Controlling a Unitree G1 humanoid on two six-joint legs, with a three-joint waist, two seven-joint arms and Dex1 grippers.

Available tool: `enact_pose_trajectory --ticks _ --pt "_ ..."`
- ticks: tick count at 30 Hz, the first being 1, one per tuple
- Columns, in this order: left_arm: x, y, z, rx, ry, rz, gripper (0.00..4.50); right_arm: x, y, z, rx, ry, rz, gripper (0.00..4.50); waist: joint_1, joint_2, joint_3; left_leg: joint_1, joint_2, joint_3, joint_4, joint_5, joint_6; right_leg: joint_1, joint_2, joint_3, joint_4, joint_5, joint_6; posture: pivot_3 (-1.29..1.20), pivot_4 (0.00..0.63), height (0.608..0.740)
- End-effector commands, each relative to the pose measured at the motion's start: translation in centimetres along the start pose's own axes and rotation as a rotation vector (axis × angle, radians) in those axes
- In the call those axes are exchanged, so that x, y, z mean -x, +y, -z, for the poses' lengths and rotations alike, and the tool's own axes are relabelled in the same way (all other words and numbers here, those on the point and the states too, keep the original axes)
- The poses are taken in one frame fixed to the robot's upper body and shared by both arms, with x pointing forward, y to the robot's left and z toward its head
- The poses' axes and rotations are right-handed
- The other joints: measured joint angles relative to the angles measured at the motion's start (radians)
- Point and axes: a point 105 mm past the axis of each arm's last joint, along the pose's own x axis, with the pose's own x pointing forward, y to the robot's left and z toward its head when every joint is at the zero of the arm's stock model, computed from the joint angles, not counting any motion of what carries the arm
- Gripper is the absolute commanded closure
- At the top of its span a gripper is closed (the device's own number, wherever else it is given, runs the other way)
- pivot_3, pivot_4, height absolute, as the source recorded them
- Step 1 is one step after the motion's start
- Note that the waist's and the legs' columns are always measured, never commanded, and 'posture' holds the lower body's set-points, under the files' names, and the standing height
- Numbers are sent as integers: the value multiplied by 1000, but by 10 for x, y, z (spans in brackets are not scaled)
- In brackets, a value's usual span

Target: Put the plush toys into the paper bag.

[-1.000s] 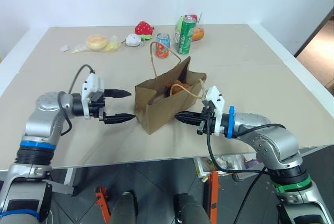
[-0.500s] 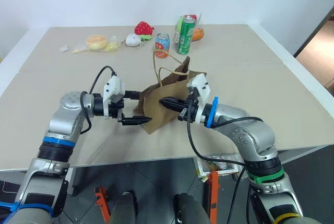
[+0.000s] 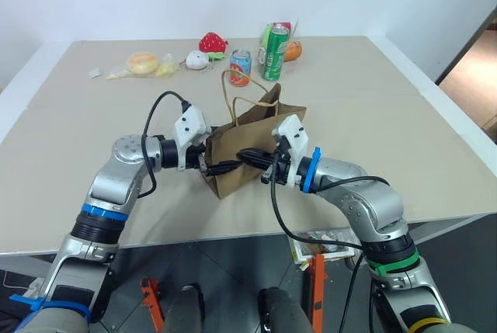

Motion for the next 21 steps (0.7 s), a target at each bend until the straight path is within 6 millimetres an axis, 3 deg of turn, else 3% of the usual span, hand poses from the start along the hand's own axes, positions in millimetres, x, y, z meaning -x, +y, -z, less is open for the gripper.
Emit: enact_pose_trajectory --ticks 1,4,5,12,17,21 --pt "8 -8 -7 2 -2 1 516 4 -2 -10 16 -32 10 4500 0 0 0 0 0 0 0 0 0 0 0 0 0 0 0 0 150 740" --pt "10 -11 -5 21 9 6 1285 6 -4 -10 17 -30 16 4500 0 0 0 0 0 0 0 0 0 0 0 0 0 0 0 0 150 740" --pt "10 -12 -6 32 7 9 1865 6 -4 -10 18 -30 18 4500 0 0 0 0 0 0 0 0 0 0 0 0 0 0 0 0 150 740" --pt "4 -7 -7 75 18 -36 4443 10 -9 -13 24 -38 38 4500 1 0 0 0 0 0 0 0 0 0 0 0 0 0 0 0 150 740" --pt "1 -3 -8 63 13 -50 4443 18 -10 -15 23 -44 41 4500 1 0 0 0 0 0 0 0 0 0 0 0 0 0 0 0 150 740" --pt "6 2 -6 41 18 -54 4443 40 1 -26 -1 -85 -51 4500 2 0 0 0 0 0 0 0 0 0 0 0 0 0 0 0 150 740"
